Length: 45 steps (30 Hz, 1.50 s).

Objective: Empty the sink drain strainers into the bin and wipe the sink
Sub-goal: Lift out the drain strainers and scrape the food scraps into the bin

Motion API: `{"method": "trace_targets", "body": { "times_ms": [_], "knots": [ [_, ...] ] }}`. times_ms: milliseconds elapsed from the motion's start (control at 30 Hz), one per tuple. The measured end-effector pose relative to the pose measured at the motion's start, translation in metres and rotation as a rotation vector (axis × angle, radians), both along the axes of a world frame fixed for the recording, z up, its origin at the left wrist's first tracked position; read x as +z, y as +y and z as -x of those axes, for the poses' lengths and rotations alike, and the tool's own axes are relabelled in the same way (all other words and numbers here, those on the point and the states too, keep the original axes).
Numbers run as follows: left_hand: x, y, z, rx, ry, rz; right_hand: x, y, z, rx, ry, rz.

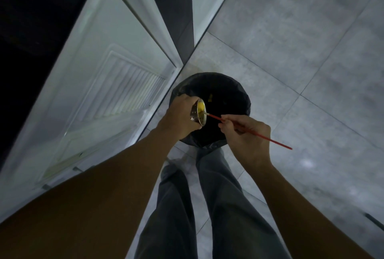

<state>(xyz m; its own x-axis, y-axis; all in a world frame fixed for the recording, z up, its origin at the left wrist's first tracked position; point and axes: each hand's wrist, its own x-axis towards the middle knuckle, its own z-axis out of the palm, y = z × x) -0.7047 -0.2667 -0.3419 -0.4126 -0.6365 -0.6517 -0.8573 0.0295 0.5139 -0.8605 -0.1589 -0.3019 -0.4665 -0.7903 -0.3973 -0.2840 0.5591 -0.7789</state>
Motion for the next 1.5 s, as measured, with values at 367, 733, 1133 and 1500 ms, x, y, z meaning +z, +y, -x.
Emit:
{"method": "trace_targets", "body": {
  "times_ms": [367, 733, 1133, 1500],
  "knots": [
    [0.0, 0.005, 0.005, -0.02, 0.002, 0.015, -0.012, -0.005, -0.005, -0.04, -0.115, 0.013],
    [-0.003, 0.005, 0.009, -0.044, -0.034, 0.022, -0.007, -0.002, -0.005, 0.052, -0.176, 0.036],
    [-0.005, 0.006, 0.01, -0.044, -0.038, 0.092, -0.014, 0.012, 0.006, -0.016, -0.03, 0.022],
    [-0.007, 0.006, 0.008, 0.037, 0.061, 0.037, -0.009, 0.003, -0.005, 0.049, 0.043, 0.004]
  ]
}}
